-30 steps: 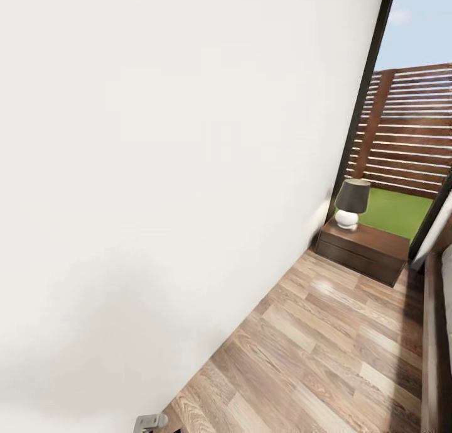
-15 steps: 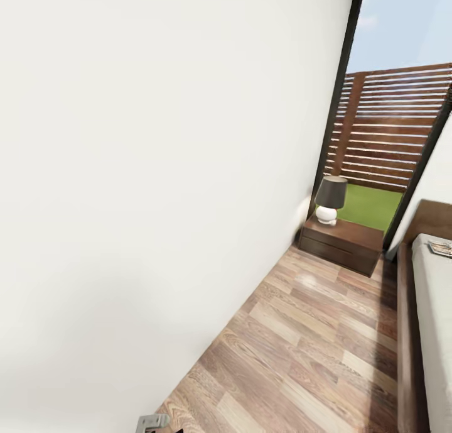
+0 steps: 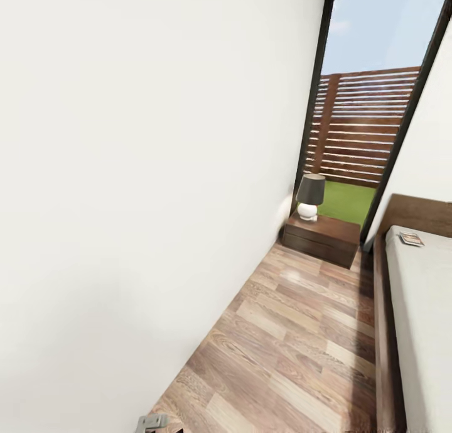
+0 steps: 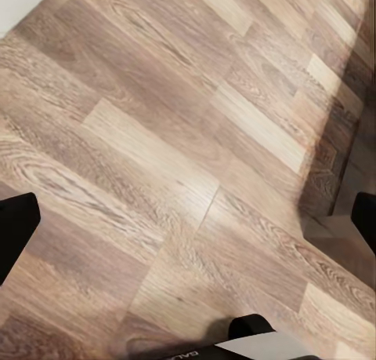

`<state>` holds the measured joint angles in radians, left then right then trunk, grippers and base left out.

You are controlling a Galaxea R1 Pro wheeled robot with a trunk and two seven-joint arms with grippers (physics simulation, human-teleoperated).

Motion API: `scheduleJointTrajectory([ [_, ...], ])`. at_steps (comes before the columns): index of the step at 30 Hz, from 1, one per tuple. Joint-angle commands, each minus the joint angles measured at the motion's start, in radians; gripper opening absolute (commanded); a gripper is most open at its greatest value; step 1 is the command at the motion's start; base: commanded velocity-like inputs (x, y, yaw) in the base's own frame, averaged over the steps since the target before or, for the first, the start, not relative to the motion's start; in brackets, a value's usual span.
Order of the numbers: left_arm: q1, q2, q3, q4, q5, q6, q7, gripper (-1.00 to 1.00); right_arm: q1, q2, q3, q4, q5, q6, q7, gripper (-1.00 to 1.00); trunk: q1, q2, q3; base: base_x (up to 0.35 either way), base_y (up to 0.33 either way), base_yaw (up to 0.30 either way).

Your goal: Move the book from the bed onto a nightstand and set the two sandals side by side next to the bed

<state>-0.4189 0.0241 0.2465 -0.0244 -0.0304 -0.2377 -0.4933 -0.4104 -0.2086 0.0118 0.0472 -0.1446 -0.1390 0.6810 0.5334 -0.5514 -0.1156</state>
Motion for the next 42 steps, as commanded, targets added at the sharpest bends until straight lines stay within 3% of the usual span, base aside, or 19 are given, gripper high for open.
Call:
scheduleJointTrajectory([
  [1, -0.001, 0.000, 0.006, 0.001, -0.003, -0.003, -0.004, 1.00, -0.002, 0.000, 0.002, 0.005, -0.007, -0.005, 0.005, 1.00, 0.000, -0.002, -0.002, 0.000, 0.000, -0.194],
  [11, -0.001, 0.000, 0.006, 0.001, -0.003, -0.003, -0.004, 1.00, -0.002, 0.000, 0.002, 0.005, -0.007, -0.005, 0.005, 1.00, 0.000, -0.002, -0.002, 0.057, 0.000, -0.160],
  [29, -0.001, 0.000, 0.007, 0.001, -0.003, -0.003, -0.004, 1.00, -0.002, 0.000, 0.002, 0.005, -0.007, -0.005, 0.005, 1.00, 0.000, -0.002, -0.002, 0.318, 0.000, -0.014],
  [42, -0.001, 0.000, 0.007, 0.001, -0.003, -0.003, -0.003, 1.00, -0.002, 0.000, 0.002, 0.005, -0.007, -0.005, 0.005, 1.00, 0.000, -0.002, -0.002, 0.215, 0.000, -0.168],
])
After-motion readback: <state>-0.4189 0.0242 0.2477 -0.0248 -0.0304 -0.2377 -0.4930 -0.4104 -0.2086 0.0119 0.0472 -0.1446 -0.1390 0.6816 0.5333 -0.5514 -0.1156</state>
